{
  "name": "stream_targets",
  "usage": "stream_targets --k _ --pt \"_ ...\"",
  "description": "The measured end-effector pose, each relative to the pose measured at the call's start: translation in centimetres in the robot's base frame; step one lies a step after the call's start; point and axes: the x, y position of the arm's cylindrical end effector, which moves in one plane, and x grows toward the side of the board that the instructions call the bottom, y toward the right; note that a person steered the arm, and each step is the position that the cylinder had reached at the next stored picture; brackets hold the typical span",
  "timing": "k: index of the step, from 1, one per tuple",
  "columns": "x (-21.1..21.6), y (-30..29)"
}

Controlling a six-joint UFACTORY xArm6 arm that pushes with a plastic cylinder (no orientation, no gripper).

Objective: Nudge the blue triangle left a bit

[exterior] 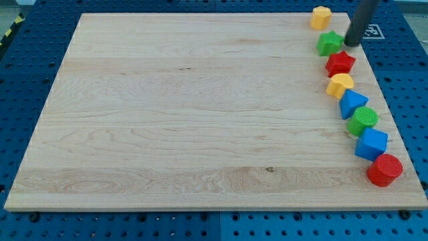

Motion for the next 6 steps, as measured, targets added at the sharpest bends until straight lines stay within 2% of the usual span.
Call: stream_targets --k 2,3,6 --pt "11.3 0.3" --pt "15.1 0.3" --pt "12.4 -1.3"
